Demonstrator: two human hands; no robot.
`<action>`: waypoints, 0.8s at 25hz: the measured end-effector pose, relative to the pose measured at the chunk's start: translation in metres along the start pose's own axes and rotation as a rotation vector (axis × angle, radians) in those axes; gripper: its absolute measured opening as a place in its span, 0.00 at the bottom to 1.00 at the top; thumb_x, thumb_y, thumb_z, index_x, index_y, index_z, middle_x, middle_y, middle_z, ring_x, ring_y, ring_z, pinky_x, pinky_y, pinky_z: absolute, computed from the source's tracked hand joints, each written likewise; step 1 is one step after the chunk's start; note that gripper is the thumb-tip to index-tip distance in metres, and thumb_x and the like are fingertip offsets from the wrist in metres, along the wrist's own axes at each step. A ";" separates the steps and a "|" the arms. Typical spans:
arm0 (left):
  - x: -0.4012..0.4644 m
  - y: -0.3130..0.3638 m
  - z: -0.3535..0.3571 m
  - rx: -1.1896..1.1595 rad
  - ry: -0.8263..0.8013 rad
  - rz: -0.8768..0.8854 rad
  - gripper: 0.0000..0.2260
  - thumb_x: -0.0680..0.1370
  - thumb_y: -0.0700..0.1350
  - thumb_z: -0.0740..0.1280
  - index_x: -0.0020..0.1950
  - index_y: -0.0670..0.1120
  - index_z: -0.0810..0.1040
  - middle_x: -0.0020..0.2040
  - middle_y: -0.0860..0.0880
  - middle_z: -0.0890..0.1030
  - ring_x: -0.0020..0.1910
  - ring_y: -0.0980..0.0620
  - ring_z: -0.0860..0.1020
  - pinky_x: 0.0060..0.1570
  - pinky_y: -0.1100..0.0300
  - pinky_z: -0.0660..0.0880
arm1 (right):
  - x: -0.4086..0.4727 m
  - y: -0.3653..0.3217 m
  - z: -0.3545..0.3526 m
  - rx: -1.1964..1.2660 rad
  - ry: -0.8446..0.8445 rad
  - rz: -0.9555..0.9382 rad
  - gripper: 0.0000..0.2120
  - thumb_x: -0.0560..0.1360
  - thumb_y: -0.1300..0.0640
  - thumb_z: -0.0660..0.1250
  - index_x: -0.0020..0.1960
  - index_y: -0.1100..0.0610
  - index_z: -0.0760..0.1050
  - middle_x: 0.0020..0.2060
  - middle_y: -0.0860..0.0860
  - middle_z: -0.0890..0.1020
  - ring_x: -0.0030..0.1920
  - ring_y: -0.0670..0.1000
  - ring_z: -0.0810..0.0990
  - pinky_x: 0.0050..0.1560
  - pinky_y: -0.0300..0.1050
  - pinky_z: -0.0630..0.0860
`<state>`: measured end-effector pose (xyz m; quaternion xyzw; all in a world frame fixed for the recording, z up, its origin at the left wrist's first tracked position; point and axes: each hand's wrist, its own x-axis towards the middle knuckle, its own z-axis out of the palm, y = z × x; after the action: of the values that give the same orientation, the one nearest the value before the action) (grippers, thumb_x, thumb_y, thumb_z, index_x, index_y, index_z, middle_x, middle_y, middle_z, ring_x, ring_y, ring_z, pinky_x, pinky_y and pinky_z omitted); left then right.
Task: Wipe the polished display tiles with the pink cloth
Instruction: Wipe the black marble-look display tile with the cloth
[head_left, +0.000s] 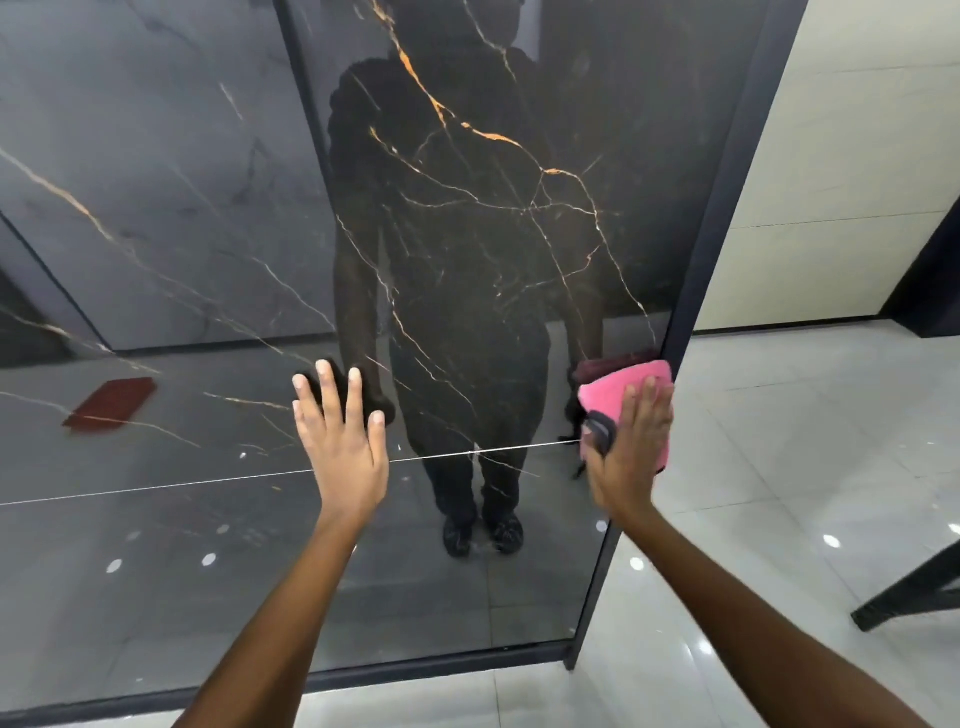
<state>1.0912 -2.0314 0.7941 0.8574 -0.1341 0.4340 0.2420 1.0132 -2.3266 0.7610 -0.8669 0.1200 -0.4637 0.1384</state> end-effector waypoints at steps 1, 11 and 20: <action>-0.005 -0.004 0.001 0.014 -0.006 0.016 0.24 0.82 0.47 0.54 0.77 0.44 0.56 0.77 0.39 0.52 0.78 0.47 0.38 0.75 0.53 0.37 | -0.006 -0.019 0.010 0.010 -0.019 -0.017 0.45 0.72 0.48 0.64 0.78 0.53 0.40 0.78 0.54 0.43 0.76 0.51 0.34 0.75 0.52 0.39; -0.019 -0.001 0.015 0.069 0.013 -0.018 0.23 0.84 0.50 0.51 0.78 0.43 0.54 0.76 0.36 0.53 0.75 0.34 0.46 0.76 0.52 0.38 | 0.013 0.022 0.006 -0.068 0.052 -0.388 0.37 0.75 0.47 0.59 0.78 0.52 0.46 0.77 0.50 0.47 0.77 0.52 0.39 0.74 0.53 0.45; -0.020 0.011 -0.001 0.078 -0.106 -0.092 0.24 0.83 0.46 0.55 0.78 0.44 0.54 0.78 0.37 0.53 0.77 0.36 0.47 0.75 0.46 0.46 | -0.029 -0.063 0.045 0.083 -0.143 -0.686 0.50 0.64 0.71 0.70 0.78 0.51 0.51 0.78 0.51 0.50 0.78 0.53 0.50 0.76 0.52 0.48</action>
<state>1.0737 -2.0392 0.7818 0.8932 -0.0901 0.3813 0.2208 1.0398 -2.2526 0.7367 -0.8806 -0.2072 -0.4257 0.0175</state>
